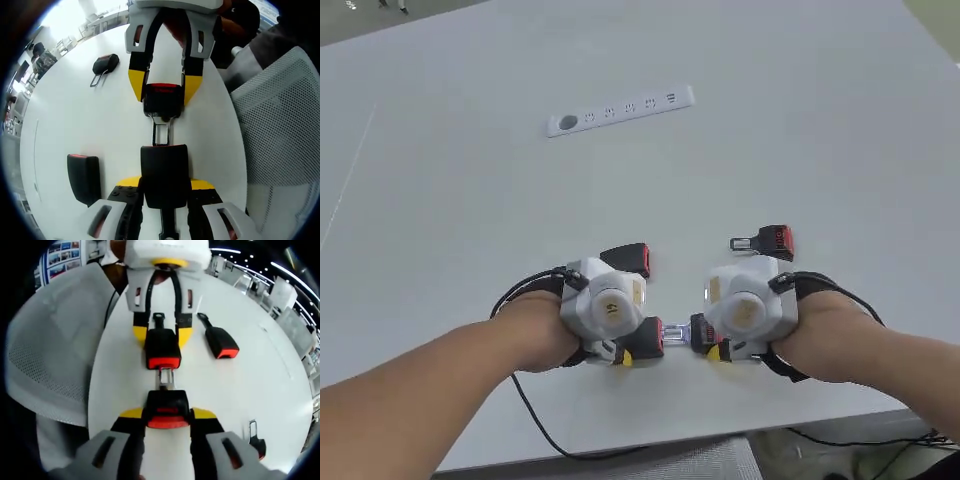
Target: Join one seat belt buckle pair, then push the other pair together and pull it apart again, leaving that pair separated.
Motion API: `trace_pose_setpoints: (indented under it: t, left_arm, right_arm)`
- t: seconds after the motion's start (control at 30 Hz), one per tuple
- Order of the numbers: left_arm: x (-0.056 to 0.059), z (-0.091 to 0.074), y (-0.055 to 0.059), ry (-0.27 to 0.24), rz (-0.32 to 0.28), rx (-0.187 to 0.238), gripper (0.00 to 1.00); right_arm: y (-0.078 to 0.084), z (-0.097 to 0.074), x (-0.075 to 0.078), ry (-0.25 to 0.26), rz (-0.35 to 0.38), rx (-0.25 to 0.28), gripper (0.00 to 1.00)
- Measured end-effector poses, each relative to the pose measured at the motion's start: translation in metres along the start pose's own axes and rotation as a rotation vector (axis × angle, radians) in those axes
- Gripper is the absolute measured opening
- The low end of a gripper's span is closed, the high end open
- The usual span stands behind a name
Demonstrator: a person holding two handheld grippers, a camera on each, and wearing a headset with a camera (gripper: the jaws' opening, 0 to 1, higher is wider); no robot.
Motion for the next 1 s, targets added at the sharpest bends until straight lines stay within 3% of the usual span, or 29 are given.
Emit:
trace_pose_setpoints:
  t: [0.07,0.53,0.83,1.0]
  left_arm:
    - [0.0,0.0,0.0,-0.001,-0.001,0.003,0.34]
    - [-0.001,-0.001,0.002,0.005,0.015,0.027,0.33]
    - [-0.003,-0.001,0.001,0.019,0.06,0.014,0.33]
    - [-0.003,-0.001,0.002,0.02,0.056,0.019,0.33]
  right_arm:
    - [-0.004,0.001,-0.002,-0.016,0.019,0.032,0.33]
    - [-0.005,0.006,0.0,-0.023,0.037,0.084,0.31]
    - [-0.013,0.011,0.003,-0.047,-0.002,0.069,0.3]
    - [-0.014,0.011,0.002,-0.043,0.002,0.068,0.29]
Point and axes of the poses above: the centre of the closed fingertips' face, and the gripper's own axes: z roughly forward along the fingers, x roughly to its right, y roughly out of its underside, the point moved 9 cm from there along -z, roughly backward along the fingers, and after that the axes turned 3 degrees about z, right-handed, at the moved point
